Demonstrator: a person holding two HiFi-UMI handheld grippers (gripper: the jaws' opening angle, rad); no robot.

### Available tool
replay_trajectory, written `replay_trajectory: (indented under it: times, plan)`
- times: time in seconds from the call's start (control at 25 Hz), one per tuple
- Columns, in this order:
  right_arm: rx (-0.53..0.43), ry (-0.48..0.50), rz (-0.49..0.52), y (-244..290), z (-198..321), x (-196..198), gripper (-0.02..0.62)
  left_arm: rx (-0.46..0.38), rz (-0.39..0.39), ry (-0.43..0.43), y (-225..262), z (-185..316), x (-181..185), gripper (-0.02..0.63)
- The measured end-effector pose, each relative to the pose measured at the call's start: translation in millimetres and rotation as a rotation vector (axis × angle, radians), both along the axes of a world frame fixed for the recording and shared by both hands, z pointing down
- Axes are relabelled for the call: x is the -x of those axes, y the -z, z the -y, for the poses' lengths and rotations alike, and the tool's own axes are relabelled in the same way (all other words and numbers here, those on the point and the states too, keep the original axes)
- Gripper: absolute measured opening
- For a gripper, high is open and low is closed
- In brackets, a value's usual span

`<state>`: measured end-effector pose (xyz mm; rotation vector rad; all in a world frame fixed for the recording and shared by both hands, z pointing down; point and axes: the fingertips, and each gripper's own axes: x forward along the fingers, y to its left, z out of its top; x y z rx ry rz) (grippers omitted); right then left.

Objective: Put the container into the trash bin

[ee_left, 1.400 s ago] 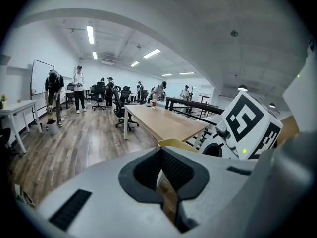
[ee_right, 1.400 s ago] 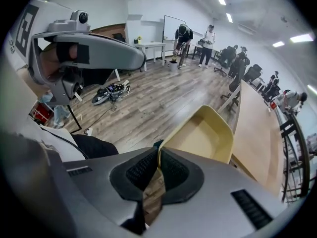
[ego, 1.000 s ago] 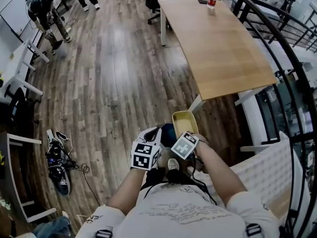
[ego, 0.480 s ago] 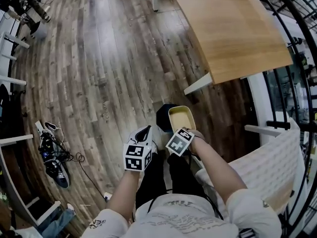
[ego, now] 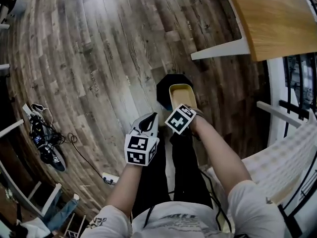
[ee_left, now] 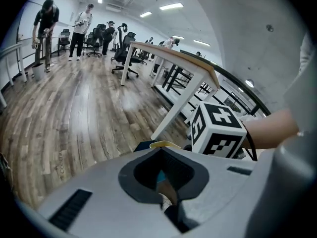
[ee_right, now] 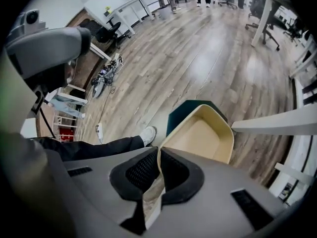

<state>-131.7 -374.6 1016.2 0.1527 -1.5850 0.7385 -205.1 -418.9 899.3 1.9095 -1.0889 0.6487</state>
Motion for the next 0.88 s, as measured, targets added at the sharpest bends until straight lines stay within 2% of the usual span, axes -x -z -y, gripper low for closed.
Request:
replay_trajectory:
  times: [0.24,0.44,0.68,0.8,0.88]
  plan:
    - [0.047,-0.003,0.02,-79.3,-0.8,4.4,0.018,0.032,0.001,0.004,-48.2,-8.4,11.0,0.005]
    - [0.068,0.017,-0.002,-141.0,3.8,4.8,0.018,0.036,0.025,0.0,-60.8,-11.9,24.9,0.005]
    - [0.06,0.036,-0.024,-170.1,11.9,1.4,0.018,0.065,0.017,-0.007,-65.6,-18.4,26.3,0.005]
    - [0.052,0.033,0.0,-170.9,13.8,4.3,0.021,0.056,0.019,-0.028,-64.7,-21.7,22.1,0.005]
    - [0.044,0.016,0.034,-168.8,15.3,10.2,0.047,0.056,0.018,-0.029,-65.7,-24.2,21.7,0.005]
